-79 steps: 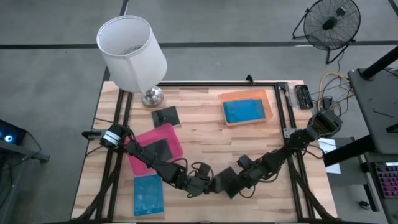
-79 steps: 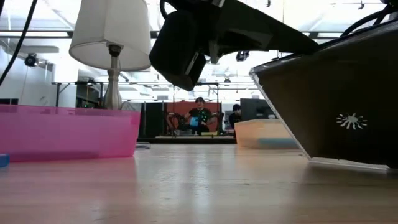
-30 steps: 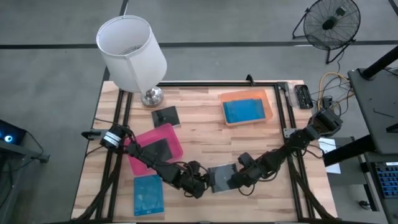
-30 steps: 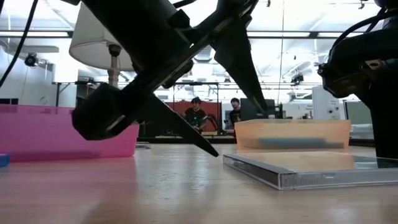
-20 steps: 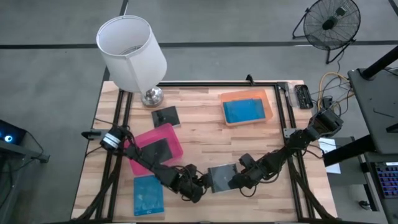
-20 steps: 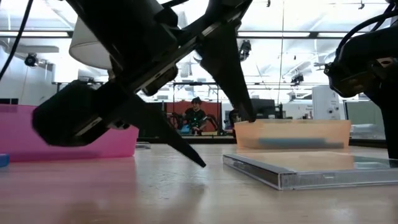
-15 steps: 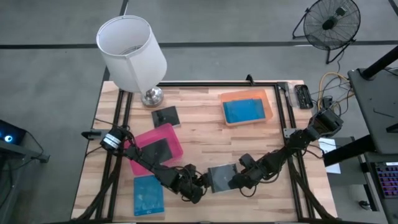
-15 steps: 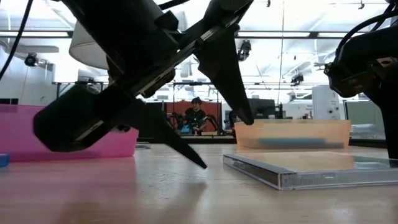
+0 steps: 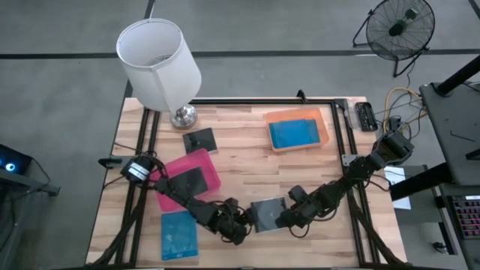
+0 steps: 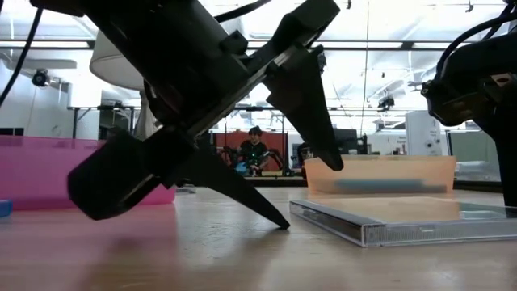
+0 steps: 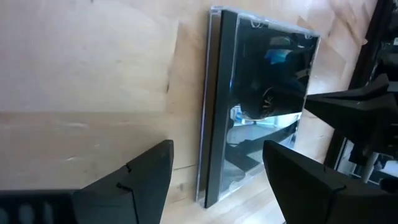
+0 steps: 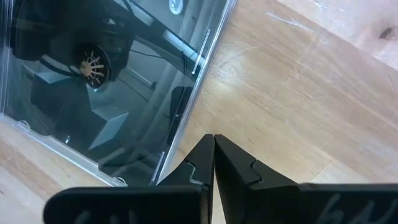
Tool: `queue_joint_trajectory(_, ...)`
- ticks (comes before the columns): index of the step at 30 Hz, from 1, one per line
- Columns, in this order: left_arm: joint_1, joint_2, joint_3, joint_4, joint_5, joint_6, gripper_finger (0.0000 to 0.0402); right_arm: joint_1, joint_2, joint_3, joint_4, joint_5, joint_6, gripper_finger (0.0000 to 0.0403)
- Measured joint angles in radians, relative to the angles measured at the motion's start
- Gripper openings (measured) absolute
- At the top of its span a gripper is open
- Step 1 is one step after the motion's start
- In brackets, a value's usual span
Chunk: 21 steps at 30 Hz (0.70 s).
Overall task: Pick & place jewel cases by type
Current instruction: Put the bottom black CD case into the pink bin
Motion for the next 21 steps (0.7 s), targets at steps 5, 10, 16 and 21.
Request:
queue_joint_trajectory(5,0.019,0.001,-0.001,0.013,-0.004,0.030,0.0235,0.000,0.003,0.000,0.007,0.001,-0.001,0.0008)
queue_joint_trajectory(10,0.042,0.003,-0.002,0.030,-0.007,0.060,0.0235,0.000,0.007,0.000,0.038,0.009,-0.007,0.0008)
queue_joint_trajectory(16,0.064,0.004,-0.003,0.061,-0.015,0.105,0.0235,-0.002,0.008,-0.001,0.051,0.022,-0.009,0.0008)
queue_joint_trajectory(21,0.069,0.005,-0.003,0.087,-0.031,0.122,0.0235,-0.004,0.008,-0.002,0.049,0.022,-0.016,0.0008)
